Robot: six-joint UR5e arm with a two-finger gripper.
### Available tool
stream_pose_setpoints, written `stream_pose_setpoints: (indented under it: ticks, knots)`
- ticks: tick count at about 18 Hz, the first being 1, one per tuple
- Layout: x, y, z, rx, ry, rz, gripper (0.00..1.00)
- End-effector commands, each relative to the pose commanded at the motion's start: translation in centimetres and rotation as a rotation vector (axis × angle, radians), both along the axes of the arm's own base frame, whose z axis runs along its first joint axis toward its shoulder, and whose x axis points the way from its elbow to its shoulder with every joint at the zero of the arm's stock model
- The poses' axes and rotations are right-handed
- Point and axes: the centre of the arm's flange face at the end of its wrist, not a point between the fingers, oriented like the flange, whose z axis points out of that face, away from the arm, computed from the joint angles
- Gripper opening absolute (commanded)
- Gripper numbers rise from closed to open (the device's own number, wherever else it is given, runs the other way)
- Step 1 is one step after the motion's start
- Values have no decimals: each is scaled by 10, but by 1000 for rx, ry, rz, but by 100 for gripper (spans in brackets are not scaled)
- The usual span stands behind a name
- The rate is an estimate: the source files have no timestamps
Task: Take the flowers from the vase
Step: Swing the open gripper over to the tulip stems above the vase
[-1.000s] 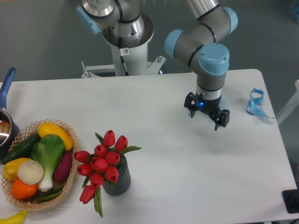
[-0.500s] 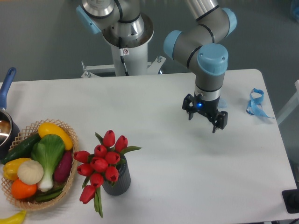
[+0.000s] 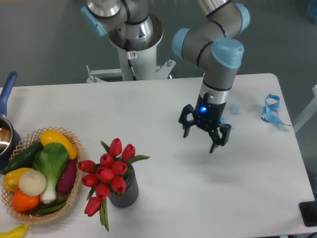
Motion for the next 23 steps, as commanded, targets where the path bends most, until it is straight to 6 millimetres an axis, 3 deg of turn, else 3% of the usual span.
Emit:
stream_pose_setpoints:
  ticks: [4, 10, 13, 23]
  knots:
    - [18, 12, 4, 153, -110, -48, 100]
    - [25, 19, 15, 380, -240, -108, 100]
    - [26, 26, -5, 379, -277, -118, 100]
    - [48, 62, -23, 369, -288, -198, 100]
